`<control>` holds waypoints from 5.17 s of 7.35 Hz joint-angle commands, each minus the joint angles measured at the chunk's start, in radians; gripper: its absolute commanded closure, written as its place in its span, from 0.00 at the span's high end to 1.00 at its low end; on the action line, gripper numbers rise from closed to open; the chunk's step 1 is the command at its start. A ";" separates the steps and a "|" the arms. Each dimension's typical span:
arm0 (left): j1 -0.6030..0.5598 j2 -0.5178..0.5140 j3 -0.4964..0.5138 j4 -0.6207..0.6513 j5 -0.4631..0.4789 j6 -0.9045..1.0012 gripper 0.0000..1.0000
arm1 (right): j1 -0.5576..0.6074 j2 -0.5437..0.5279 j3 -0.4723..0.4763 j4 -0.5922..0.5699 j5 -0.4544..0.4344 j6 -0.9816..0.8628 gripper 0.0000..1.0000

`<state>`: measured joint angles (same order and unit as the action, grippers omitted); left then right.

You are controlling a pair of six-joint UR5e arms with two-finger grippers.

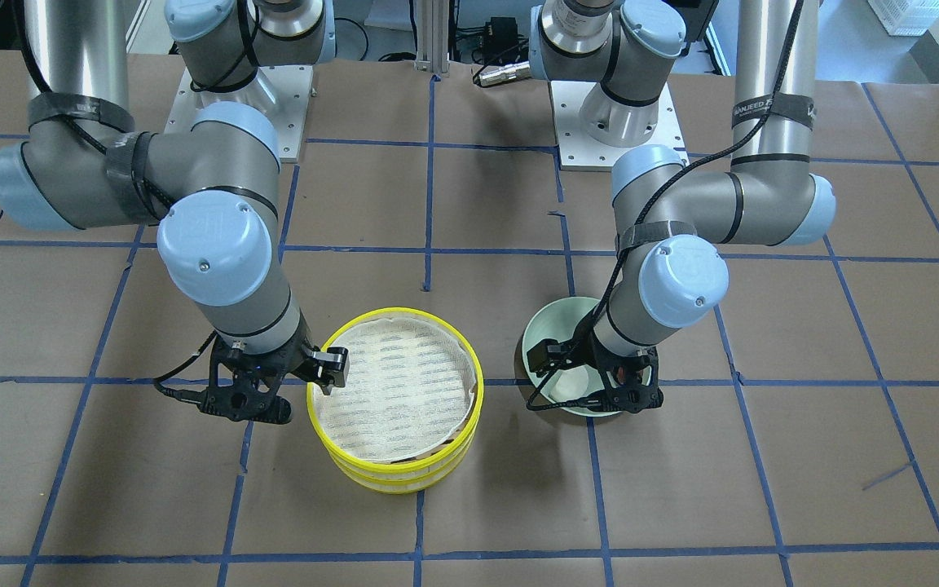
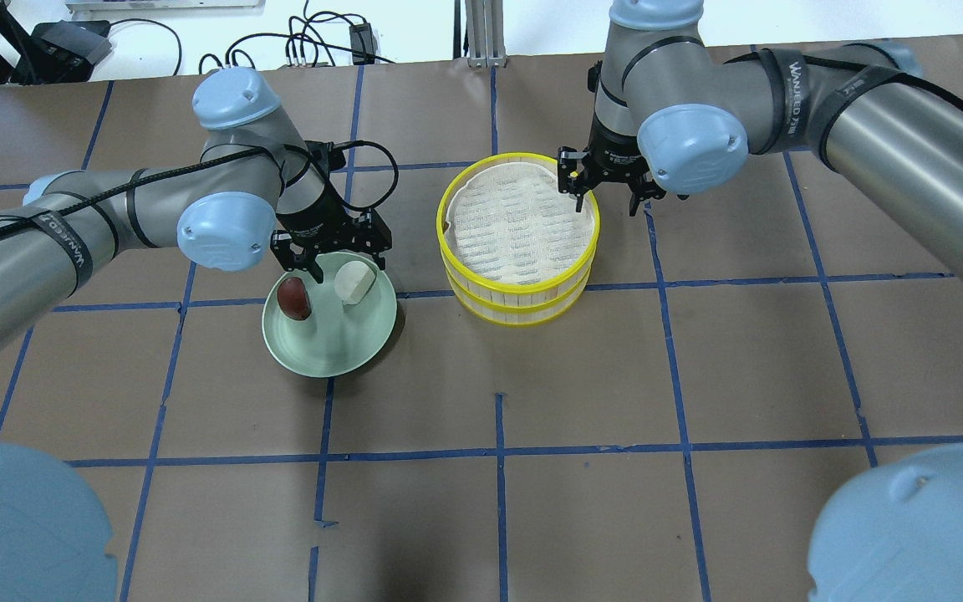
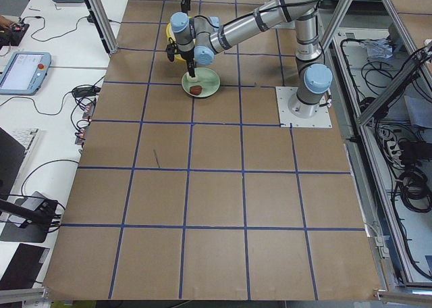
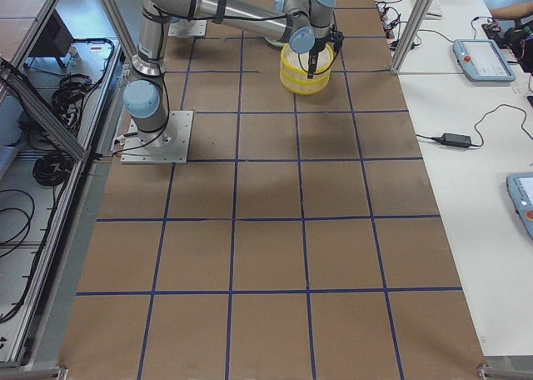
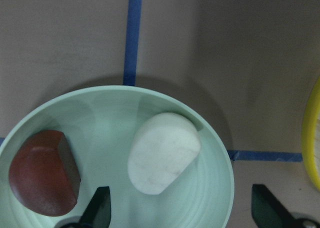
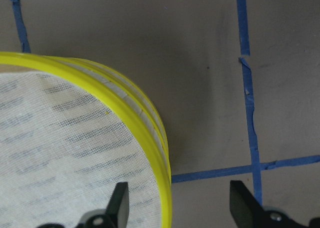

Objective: Place buns in different layers of steamer
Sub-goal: 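Lower left gripper to the white bun while right gripper reaches the steamer rim, then close left gripper on the white bun while right gripper grips the top tier rim, then lift the top steamer tier aside with right gripper while left lifts the white bun, then lower the white bun into the bottom steamer tier and open left gripper, then raise left gripper away while right gripper lifts the top tier back, then stack the top tier with right gripper while left moves toward the red bun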

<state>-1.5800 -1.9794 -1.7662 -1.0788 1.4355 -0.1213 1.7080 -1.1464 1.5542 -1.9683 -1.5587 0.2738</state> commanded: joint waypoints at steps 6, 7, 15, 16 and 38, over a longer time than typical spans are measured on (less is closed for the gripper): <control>0.000 -0.049 -0.003 0.048 0.005 -0.003 0.22 | -0.001 0.007 0.009 0.003 0.000 0.012 0.06; 0.000 -0.038 0.004 0.048 0.005 -0.003 0.16 | -0.001 -0.036 0.004 0.015 0.000 0.004 0.06; -0.161 0.077 0.100 0.042 -0.088 -0.349 0.16 | -0.338 -0.092 -0.029 0.091 -0.073 -0.535 0.06; -0.163 0.051 0.100 0.121 -0.175 -0.372 0.16 | -0.343 -0.085 -0.029 0.091 -0.073 -0.535 0.06; -0.023 0.303 0.076 -0.211 0.143 0.101 1.00 | 0.050 0.000 0.007 -0.008 -0.096 0.177 0.06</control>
<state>-1.6061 -1.6711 -1.6752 -1.2841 1.5756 -0.0358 1.7450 -1.1599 1.5568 -1.9733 -1.6585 0.4297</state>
